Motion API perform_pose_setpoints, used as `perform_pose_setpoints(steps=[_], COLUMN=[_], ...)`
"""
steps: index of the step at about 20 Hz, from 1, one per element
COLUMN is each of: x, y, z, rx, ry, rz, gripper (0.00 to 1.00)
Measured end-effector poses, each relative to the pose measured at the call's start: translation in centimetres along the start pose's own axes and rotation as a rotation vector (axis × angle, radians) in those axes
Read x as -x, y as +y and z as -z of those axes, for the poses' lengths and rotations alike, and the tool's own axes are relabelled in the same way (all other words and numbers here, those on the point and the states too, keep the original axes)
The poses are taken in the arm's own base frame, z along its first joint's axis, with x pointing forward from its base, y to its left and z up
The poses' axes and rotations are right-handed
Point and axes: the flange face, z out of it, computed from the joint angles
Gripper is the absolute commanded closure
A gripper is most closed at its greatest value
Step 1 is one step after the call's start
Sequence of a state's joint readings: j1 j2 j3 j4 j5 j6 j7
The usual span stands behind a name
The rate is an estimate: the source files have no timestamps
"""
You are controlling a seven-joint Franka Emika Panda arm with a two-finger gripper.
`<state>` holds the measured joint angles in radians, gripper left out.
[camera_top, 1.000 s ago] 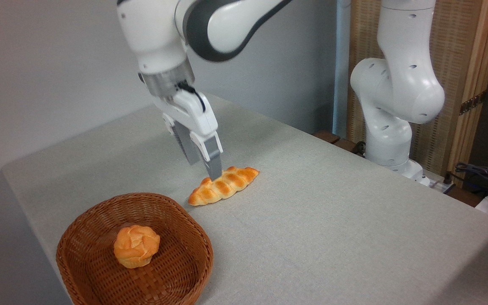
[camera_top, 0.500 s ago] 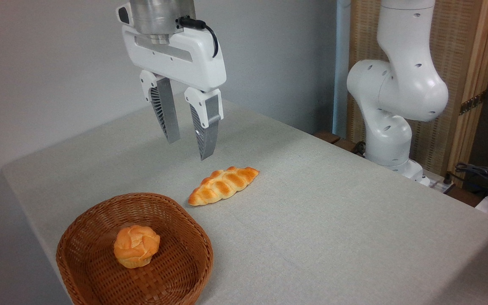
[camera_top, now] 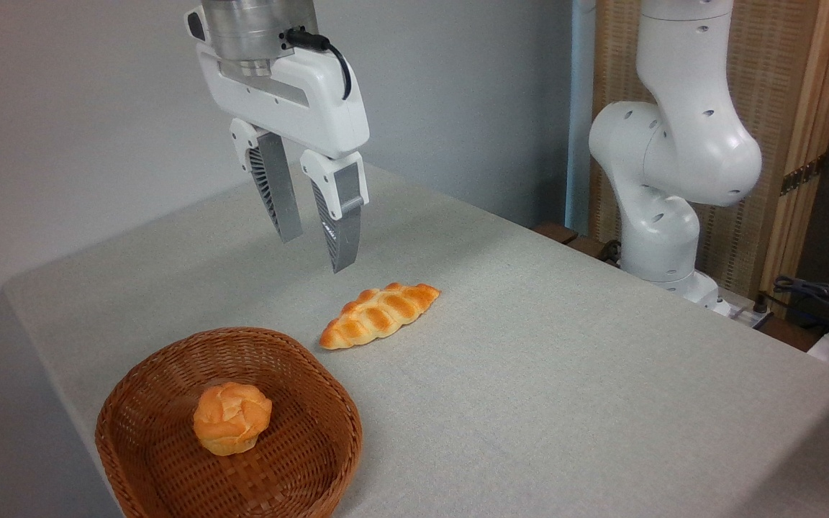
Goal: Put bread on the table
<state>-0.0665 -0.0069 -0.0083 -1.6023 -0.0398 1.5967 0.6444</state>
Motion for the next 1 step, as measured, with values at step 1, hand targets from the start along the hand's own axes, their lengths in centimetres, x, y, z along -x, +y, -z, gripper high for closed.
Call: perform_pose_setpoints(steps=[1], x=[0.00], y=[-0.01], z=[0.01], rx=[0.000], ry=[0.000], rz=[0.000], gripper=[0.00])
